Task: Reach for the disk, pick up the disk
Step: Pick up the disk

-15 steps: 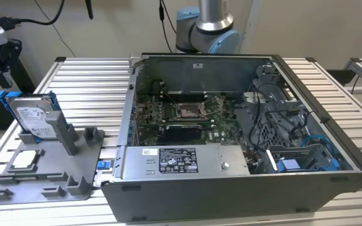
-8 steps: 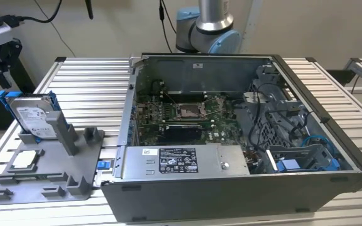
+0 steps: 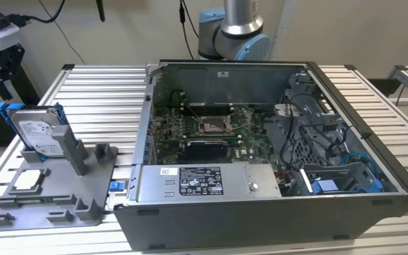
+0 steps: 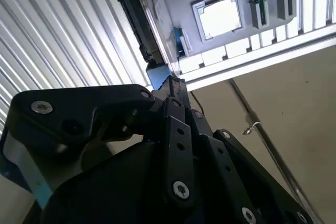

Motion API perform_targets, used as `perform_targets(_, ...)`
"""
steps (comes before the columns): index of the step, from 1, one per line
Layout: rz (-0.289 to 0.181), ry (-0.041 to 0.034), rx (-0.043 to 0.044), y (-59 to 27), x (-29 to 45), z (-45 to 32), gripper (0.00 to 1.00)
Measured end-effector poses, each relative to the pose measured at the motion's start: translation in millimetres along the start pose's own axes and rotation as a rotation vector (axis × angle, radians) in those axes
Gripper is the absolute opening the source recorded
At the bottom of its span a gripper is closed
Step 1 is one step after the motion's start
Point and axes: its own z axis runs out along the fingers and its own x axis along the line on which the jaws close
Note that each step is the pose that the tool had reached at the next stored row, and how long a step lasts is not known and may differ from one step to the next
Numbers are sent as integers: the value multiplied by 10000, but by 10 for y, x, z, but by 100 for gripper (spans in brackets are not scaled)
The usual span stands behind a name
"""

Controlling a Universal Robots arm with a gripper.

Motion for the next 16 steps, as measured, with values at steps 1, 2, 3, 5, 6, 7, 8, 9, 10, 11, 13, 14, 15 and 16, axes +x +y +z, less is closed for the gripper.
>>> perform_targets(1, -170, 7, 0, 0, 0, 0, 0)
perform_targets(2, -350, 13, 0, 0, 0, 0, 0)
perform_targets(3, -535, 20, 1, 0, 0, 0, 0)
perform_targets(5, -911, 33, 2, -1, 0, 0, 0)
perform_targets(6, -1079, 39, 3, 0, 0, 0, 0)
perform_targets(7, -1264, 46, 3, 0, 0, 0, 0)
perform_targets(8, -1445, 52, 4, 0, 0, 0, 0)
perform_targets(9, -1629, 57, 5, 0, 0, 0, 0)
perform_targets(10, -1810, 64, 5, 0, 0, 0, 0)
perform_targets(11, -1988, 70, 7, 0, 0, 0, 0)
perform_targets(13, -2349, 81, 8, 0, 0, 0, 0)
perform_targets(14, -2544, 88, 9, 0, 0, 0, 0)
perform_targets(15, -2731, 95, 10, 0, 0, 0, 0)
perform_targets(16, -2903, 100, 11, 0, 0, 0, 0)
